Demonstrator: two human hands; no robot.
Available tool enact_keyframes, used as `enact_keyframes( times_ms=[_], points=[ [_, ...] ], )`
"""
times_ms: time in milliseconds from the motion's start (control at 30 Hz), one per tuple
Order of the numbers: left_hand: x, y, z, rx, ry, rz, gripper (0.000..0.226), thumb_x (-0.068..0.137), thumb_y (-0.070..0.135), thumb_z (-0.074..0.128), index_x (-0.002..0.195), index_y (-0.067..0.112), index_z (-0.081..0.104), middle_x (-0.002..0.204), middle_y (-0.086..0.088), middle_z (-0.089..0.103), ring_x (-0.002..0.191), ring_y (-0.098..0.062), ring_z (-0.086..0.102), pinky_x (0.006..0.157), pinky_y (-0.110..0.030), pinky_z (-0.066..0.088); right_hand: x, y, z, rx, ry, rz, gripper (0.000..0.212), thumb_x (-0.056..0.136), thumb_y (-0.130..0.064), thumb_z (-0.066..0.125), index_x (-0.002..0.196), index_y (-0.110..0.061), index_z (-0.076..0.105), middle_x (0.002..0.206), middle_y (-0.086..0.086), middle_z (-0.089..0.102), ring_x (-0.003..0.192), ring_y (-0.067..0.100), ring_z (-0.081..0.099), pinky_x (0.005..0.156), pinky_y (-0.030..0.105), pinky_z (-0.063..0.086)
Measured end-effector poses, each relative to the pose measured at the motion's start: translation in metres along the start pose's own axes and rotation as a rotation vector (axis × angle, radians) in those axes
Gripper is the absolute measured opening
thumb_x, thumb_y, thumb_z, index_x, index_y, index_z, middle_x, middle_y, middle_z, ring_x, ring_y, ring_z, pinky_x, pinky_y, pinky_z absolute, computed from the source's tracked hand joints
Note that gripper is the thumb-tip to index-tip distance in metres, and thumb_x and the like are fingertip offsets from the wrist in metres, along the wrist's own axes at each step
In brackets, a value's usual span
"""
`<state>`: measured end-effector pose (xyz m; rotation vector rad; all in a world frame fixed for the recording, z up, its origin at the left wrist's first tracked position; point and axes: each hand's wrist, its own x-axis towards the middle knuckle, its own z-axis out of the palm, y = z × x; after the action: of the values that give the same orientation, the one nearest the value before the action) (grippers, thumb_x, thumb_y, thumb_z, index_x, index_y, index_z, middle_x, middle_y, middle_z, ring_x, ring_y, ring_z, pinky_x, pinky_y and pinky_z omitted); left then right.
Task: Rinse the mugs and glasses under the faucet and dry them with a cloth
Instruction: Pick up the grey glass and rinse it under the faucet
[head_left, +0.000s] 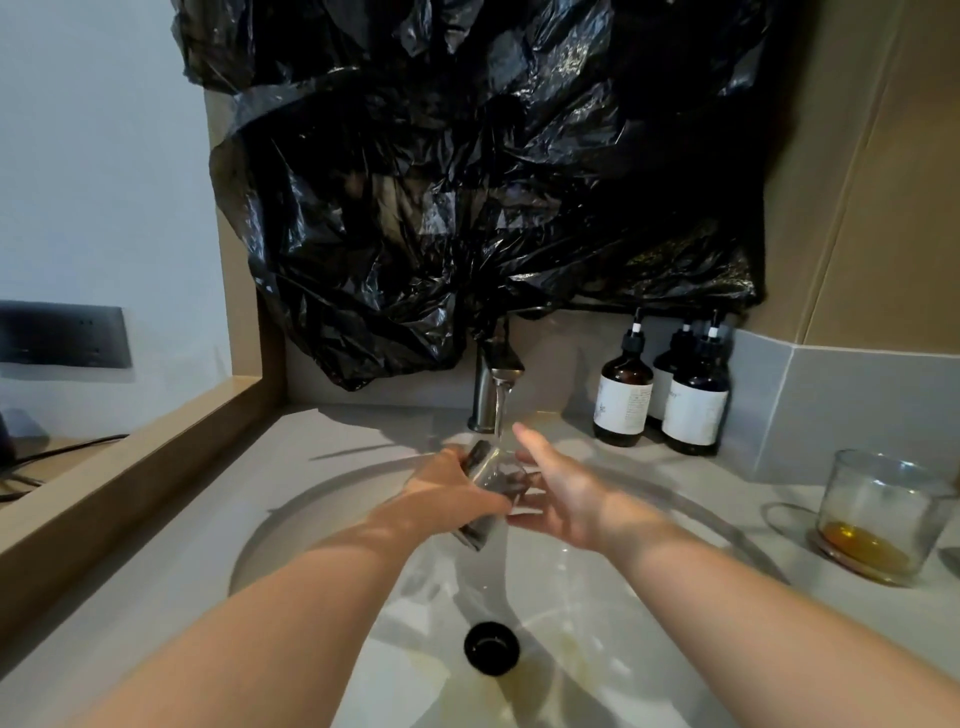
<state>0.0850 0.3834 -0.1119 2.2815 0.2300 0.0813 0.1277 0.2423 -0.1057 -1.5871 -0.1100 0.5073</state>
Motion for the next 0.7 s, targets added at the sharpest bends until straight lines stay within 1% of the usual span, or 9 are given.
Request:
enact_keyframes(
  times_ms=[133,167,300,400,433,467,533,600,700],
  points=[
    [0.001,-0.001,0.007,0.040,0.039,0.082,0.062,0.064,0.039,0.077,0.119,0.027,0.050,0.088,0.014,0.060,0.078,0.000,0.058,0.056,-0.015,0.043,0.010,0.009,0.006,-0.055,0.037,-0.091,0.043,0.084,-0.042,0.066,0.110,-0.008,0.061,0.092,0.011,0.069,0.080,0.020,0.065,0.064,0.032,0.056],
    [0.000,0.000,0.008,0.015,0.061,0.104,0.059,0.065,0.038,0.076,0.118,0.029,0.051,0.087,0.016,0.060,0.076,0.002,0.057,0.056,-0.014,0.043,0.012,0.009,0.008,-0.028,0.074,-0.098,0.045,0.084,-0.040,0.068,0.114,-0.007,0.059,0.096,0.011,0.070,0.082,0.021,0.066,0.062,0.032,0.056],
    [-0.005,0.000,0.007,-0.147,0.071,0.145,0.077,0.069,0.031,0.080,0.136,0.027,0.042,0.105,0.012,0.061,0.082,0.001,0.059,0.057,-0.005,0.046,0.015,0.012,0.008,0.153,0.159,-0.058,0.038,0.088,-0.038,0.062,0.109,-0.006,0.061,0.103,0.017,0.070,0.089,0.029,0.068,0.073,0.042,0.059],
    [-0.010,-0.003,0.004,-0.294,0.013,0.122,0.073,0.078,0.019,0.078,0.139,0.022,0.038,0.098,0.012,0.059,0.082,0.002,0.056,0.055,-0.002,0.043,0.011,0.011,0.008,0.299,0.184,-0.003,0.032,0.092,-0.038,0.052,0.104,-0.010,0.061,0.102,0.017,0.069,0.090,0.030,0.067,0.080,0.047,0.056],
    [-0.011,-0.004,0.003,-0.316,-0.006,0.115,0.070,0.080,0.018,0.076,0.138,0.023,0.038,0.096,0.012,0.059,0.082,0.001,0.056,0.055,-0.003,0.045,0.009,0.011,0.009,0.341,0.184,0.004,0.031,0.093,-0.038,0.049,0.101,-0.010,0.060,0.099,0.017,0.068,0.087,0.029,0.066,0.082,0.047,0.055],
    [-0.011,-0.005,0.002,-0.326,-0.014,0.102,0.067,0.080,0.020,0.076,0.136,0.024,0.039,0.098,0.011,0.060,0.087,-0.002,0.059,0.061,-0.008,0.049,0.007,0.010,0.009,0.380,0.175,0.013,0.032,0.095,-0.037,0.047,0.096,-0.008,0.060,0.094,0.017,0.068,0.084,0.029,0.064,0.083,0.047,0.054],
    [-0.009,-0.006,0.000,-0.350,-0.010,0.078,0.067,0.080,0.024,0.076,0.136,0.026,0.039,0.106,0.006,0.062,0.099,-0.013,0.062,0.080,-0.026,0.054,0.003,0.008,0.009,0.442,0.150,0.044,0.036,0.096,-0.036,0.044,0.086,-0.004,0.058,0.085,0.018,0.065,0.080,0.030,0.062,0.089,0.047,0.051],
    [-0.007,-0.005,0.001,-0.389,-0.007,0.076,0.068,0.079,0.026,0.076,0.136,0.026,0.039,0.109,0.006,0.062,0.102,-0.014,0.061,0.088,-0.033,0.053,0.000,0.009,0.007,0.466,0.131,0.099,0.042,0.095,-0.039,0.044,0.083,-0.002,0.057,0.085,0.019,0.064,0.085,0.032,0.061,0.092,0.048,0.050],
    [-0.004,-0.003,0.001,-0.463,0.024,0.094,0.067,0.078,0.028,0.077,0.135,0.026,0.041,0.111,0.005,0.065,0.104,-0.013,0.061,0.095,-0.035,0.050,0.001,0.012,0.006,0.463,0.087,0.189,0.056,0.094,-0.051,0.040,0.098,0.001,0.058,0.101,0.022,0.064,0.102,0.037,0.060,0.076,0.043,0.057]
  ],
)
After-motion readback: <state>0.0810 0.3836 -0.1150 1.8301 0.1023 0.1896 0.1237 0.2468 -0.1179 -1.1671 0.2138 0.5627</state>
